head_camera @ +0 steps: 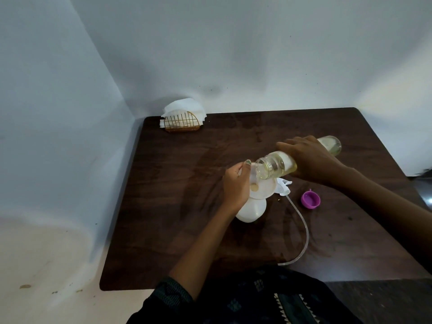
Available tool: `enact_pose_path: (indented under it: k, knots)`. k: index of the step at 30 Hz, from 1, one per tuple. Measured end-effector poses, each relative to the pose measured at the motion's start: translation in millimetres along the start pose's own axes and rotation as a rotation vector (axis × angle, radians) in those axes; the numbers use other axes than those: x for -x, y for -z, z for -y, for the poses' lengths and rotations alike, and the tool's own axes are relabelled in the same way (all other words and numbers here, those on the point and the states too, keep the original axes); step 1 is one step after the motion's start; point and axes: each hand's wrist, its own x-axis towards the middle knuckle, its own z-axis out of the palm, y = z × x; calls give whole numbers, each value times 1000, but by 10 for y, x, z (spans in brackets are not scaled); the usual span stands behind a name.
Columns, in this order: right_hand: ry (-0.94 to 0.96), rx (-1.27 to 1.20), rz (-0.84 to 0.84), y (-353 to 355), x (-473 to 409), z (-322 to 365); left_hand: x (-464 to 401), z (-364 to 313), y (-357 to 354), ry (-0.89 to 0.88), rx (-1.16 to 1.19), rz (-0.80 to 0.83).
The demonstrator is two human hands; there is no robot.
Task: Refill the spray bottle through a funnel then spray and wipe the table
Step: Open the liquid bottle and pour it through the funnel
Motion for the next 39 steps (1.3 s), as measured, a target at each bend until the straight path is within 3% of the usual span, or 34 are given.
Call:
enact_pose_path:
  k: [39]
  knots:
    - [6, 6, -23, -41, -43, 54, -31, 23, 73, 3, 9, 3]
